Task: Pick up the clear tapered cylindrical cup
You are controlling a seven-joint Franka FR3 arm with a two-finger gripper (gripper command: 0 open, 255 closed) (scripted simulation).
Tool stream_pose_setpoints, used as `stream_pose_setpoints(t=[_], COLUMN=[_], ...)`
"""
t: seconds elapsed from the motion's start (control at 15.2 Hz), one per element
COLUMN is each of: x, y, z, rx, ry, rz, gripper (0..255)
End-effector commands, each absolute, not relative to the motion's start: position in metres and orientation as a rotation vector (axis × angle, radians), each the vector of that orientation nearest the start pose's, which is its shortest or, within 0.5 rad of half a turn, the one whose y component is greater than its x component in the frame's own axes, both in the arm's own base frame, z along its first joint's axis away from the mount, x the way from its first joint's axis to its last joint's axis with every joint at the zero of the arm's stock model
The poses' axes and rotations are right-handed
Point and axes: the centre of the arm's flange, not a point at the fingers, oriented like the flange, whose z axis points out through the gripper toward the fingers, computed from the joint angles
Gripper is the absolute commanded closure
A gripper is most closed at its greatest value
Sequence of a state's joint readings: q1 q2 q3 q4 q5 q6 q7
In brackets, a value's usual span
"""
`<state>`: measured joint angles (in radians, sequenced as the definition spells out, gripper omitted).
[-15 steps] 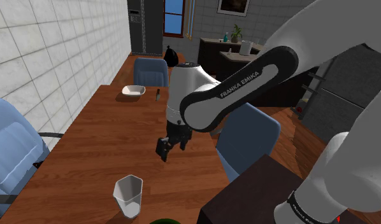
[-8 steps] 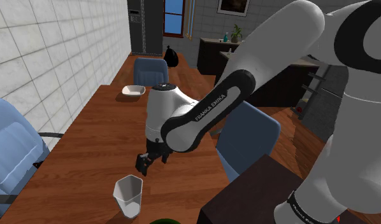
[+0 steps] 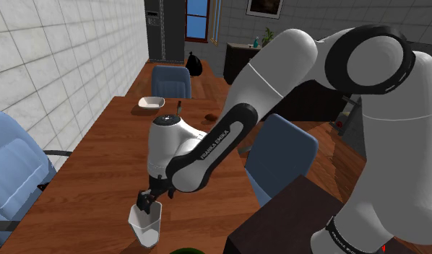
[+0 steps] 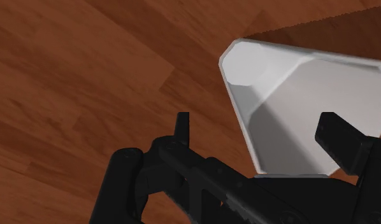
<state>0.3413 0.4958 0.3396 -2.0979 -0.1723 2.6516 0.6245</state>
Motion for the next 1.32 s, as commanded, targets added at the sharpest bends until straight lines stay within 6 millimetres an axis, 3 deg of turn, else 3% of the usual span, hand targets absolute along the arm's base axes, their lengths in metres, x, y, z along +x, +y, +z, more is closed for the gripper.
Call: stream_pose_setpoints(t=[0.0, 0.33, 0.4, 0.99, 1.25], x=[0.457, 0.457, 0.457, 0.457, 0.457], y=[0.376, 0.376, 0.376, 0.376, 0.376], z=[0.190, 0.171, 0.171, 0.171, 0.192], rx=[-3.018, -3.018, -3.018, -3.018, -3.018], ry=[-0.242, -0.242, -0.242, -0.242, -0.242], rz=[-0.051, -0.051, -0.051, -0.051, -0.051], gripper=[0, 0, 255, 255, 255])
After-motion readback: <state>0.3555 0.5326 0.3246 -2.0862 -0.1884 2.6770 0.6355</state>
